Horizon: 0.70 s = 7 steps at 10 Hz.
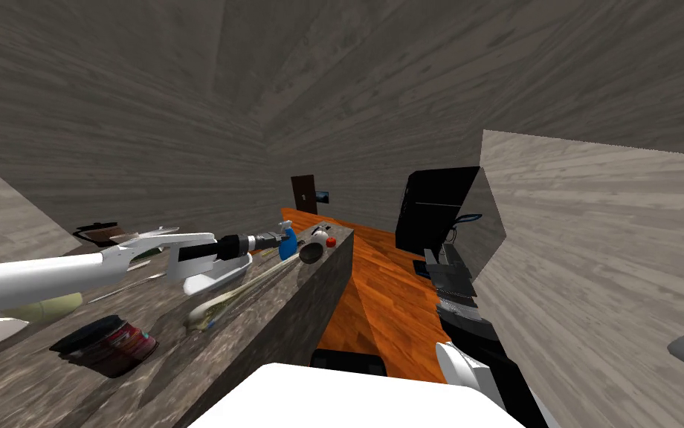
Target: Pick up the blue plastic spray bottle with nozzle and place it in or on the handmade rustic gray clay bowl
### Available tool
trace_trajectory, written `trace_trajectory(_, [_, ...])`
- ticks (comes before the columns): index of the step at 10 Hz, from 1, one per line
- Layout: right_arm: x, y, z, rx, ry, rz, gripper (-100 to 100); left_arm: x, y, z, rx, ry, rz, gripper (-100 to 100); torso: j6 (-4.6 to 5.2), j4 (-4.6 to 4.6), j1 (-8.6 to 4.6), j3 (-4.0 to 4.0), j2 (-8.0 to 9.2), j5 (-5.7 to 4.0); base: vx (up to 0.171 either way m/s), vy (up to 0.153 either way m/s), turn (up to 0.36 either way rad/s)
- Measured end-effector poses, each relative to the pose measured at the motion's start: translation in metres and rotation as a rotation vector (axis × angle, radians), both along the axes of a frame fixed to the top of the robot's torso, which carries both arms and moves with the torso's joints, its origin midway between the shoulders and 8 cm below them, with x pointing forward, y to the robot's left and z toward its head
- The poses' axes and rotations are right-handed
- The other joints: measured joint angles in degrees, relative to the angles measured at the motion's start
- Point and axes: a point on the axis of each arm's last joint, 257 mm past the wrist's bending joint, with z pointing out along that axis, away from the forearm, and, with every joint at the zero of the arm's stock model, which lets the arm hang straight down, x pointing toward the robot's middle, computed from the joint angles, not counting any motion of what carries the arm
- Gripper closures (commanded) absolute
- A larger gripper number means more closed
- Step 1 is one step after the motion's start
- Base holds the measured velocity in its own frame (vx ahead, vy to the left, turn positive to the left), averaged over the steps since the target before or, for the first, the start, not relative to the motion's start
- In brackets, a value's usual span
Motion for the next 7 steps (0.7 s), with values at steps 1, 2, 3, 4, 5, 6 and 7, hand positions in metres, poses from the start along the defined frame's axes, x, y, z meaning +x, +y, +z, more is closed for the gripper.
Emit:
trace_trajectory(1, [0.0,0.0,0.0,0.0,0.0,0.0,0,-0.002,-0.002,-0.001,0.003,0.011,-0.003,100,-0.01,-0.02,0.07,-0.03,-0.03,0.04,0.234,-0.061,0.082])
trace_trajectory(2, [0.0,0.0,0.0,0.0,0.0,0.0,0,-0.006,-0.007,-0.005,0.009,0.031,-0.013,100,-0.04,-0.05,0.1,-0.09,-0.14,0.05,0.266,-0.005,0.089])
trace_trajectory(3, [0.0,0.0,0.0,0.0,0.0,0.0,0,-0.009,-0.012,-0.008,0.015,0.048,-0.024,100,-0.04,-0.07,0.31,-0.17,-0.27,0.08,0.158,-0.01,0.002])
trace_trajectory(4, [0.0,0.0,0.0,0.0,0.0,0.0,0,-0.011,-0.014,-0.009,0.01,0.061,-0.023,100,-0.02,-0.06,0.36,-0.06,-0.03,0.13,0.032,-0.025,-0.025])
trace_trajectory(5, [0.0,0.0,0.0,0.0,0.0,0.0,0,-0.012,-0.015,-0.009,0.012,0.063,-0.024,100,-0.05,0.04,0.35,0.18,0.38,0.14,0.082,-0.06,0.053])
trace_trajectory(6, [0.0,0.0,0.0,0.0,0.0,0.0,0,-0.017,-0.019,-0.011,0.004,0.084,-0.023,100,-0.11,0.08,0.22,0.24,0.43,0.1,0.105,-0.053,0.057])
trace_trajectory(7, [0.0,0.0,0.0,0.0,0.0,0.0,0,-0.018,-0.023,-0.011,0.007,0.08,-0.033,100,-0.07,0.09,0.23,0.23,0.42,0.1,0.057,-0.016,-0.003])
